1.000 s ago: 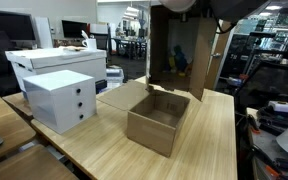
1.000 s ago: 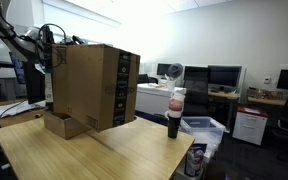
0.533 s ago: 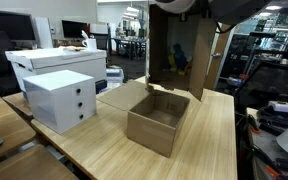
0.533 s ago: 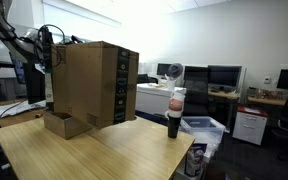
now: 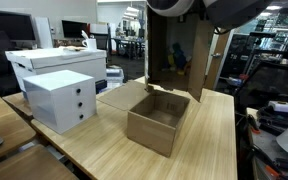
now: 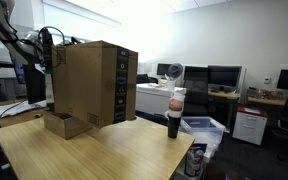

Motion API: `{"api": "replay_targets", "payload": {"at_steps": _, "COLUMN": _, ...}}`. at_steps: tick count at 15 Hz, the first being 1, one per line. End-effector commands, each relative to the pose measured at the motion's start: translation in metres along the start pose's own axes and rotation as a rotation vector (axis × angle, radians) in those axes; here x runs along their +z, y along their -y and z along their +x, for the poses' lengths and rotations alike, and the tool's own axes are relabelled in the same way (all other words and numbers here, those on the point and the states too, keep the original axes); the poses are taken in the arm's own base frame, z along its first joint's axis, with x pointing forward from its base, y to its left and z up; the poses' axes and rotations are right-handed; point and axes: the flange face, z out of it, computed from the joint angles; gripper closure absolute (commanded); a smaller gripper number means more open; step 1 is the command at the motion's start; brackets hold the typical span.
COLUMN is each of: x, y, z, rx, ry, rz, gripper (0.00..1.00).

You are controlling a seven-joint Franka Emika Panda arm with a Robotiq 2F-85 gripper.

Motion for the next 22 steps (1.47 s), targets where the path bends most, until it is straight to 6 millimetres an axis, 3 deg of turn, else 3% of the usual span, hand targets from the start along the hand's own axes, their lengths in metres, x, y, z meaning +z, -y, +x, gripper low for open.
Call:
{"api": "replay_targets", "payload": {"at_steps": 1, "x": -0.004, "y": -0.011, "z": 0.000, "rx": 0.020, "ry": 0.020, "rz": -0.077, "gripper": 0.94}}
{"api": "replay_targets", "payload": {"at_steps": 22, "x": -0.016, "y": -0.008, "z": 0.007, "rx": 0.020, "ry": 0.016, "rz": -0.171, "gripper": 0.94}}
